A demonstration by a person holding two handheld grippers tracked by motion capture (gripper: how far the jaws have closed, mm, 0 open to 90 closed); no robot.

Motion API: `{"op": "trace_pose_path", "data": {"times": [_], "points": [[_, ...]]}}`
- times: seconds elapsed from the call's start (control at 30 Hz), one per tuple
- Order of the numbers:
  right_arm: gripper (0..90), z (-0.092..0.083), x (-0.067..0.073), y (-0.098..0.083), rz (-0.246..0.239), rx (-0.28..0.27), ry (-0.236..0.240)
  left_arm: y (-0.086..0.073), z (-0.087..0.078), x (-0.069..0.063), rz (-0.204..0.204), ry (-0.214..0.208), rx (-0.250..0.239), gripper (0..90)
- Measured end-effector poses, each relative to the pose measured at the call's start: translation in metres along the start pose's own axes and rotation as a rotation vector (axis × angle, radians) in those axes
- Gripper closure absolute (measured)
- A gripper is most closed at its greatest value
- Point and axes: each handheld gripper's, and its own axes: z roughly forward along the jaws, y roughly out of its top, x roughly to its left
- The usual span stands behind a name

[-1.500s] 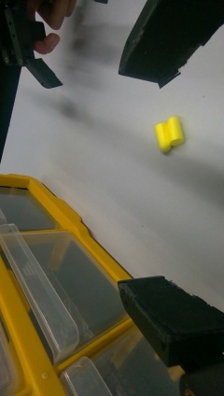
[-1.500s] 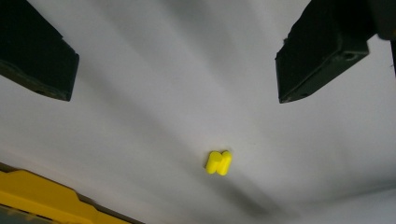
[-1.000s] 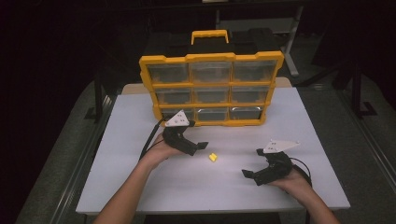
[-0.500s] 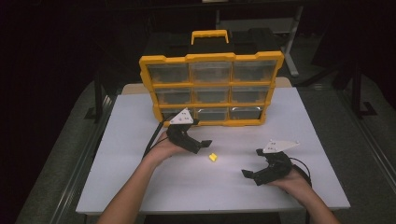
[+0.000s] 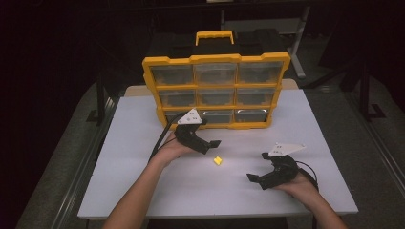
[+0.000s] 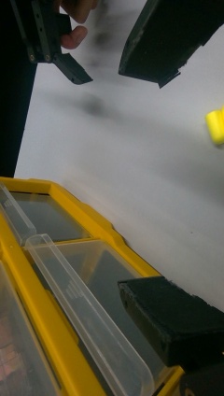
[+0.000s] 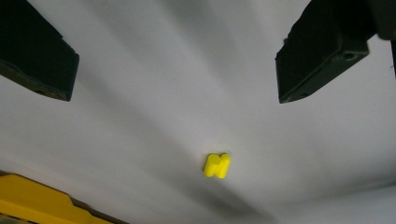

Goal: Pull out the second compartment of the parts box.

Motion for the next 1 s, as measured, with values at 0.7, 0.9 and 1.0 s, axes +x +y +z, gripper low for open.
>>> {"op": "trace_pose_path", "data": {"times": [0.7,0.9,1.0], "points": [[0.0,0.0,-0.001,0.0,0.0,-0.001,0.0,0.001,0.021,0.002,0.008,-0.024,-0.003,0.7],[0.0,0.0,-0.001,0.0,0.003,-0.002,0.001,0.002,0.022,0.0,0.047,-0.007,0.007,0.7],[0.0,0.0,0.0,0.0,0.002,-0.002,0.003,0.002,0.021,0.0,0.067,0.009,0.009,0.7]]}}
